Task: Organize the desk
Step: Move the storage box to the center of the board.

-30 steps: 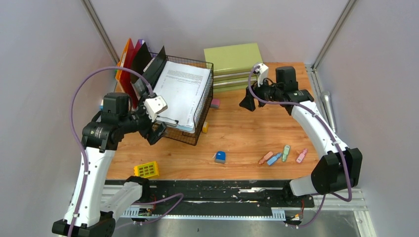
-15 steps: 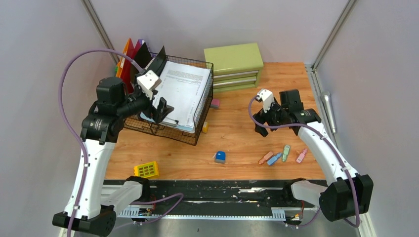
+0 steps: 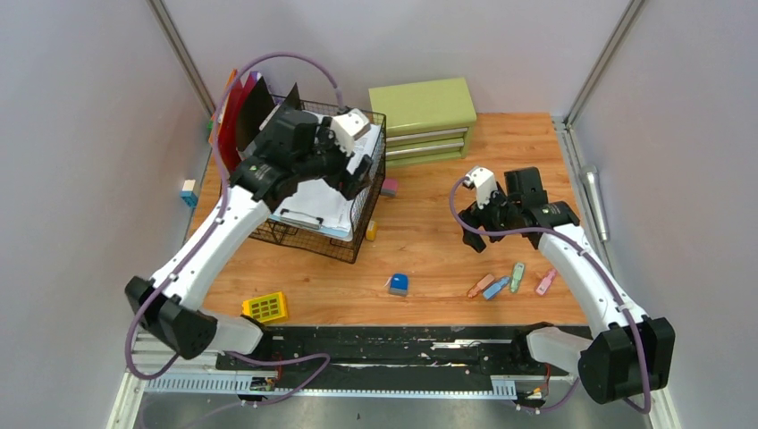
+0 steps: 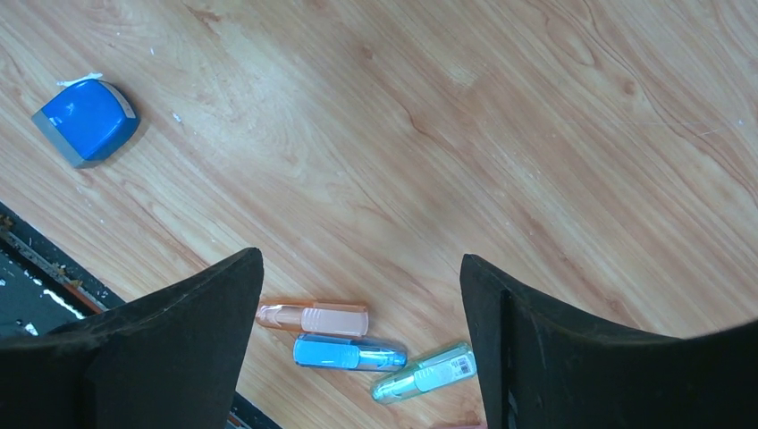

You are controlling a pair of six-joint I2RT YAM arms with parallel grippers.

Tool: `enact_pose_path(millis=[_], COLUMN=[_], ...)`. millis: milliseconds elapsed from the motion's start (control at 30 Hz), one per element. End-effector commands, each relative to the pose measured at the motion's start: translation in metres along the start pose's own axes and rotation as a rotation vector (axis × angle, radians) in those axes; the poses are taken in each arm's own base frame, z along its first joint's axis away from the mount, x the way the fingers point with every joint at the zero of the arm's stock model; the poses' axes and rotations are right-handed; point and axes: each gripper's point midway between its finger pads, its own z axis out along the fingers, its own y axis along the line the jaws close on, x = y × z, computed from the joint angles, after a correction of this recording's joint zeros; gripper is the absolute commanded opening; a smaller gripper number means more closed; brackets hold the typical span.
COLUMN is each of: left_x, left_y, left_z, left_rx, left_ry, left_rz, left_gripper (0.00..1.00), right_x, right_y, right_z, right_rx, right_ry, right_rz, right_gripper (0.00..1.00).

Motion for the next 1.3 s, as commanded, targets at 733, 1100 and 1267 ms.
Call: enact_pose_path(millis=[733,1100,1267], left_x=[0.007,0.028,0.027], left_y=[0.114,0.156,0.165], left_z=[0.093,0.051,0.054], left_rx=[-0.659,-0.763,-0.759], left_ry=[-0.048,-0.129,-0.12], left_rz=[-0.261,-0.429,-0.429], left_gripper=[0.41,0.16,0.16], right_x=[-0.005,-0.013,-0.021], right_y=[-0.004,-0.004,-0.01], right_z=[0.017,0.024,0.025], right_rx=[0.012,-0.014,-0.004], right_ry=[-0.043,-0.053,-0.059], right_rz=[0.032,0.039,0.039], right_gripper=[0.81,0.81,0.81])
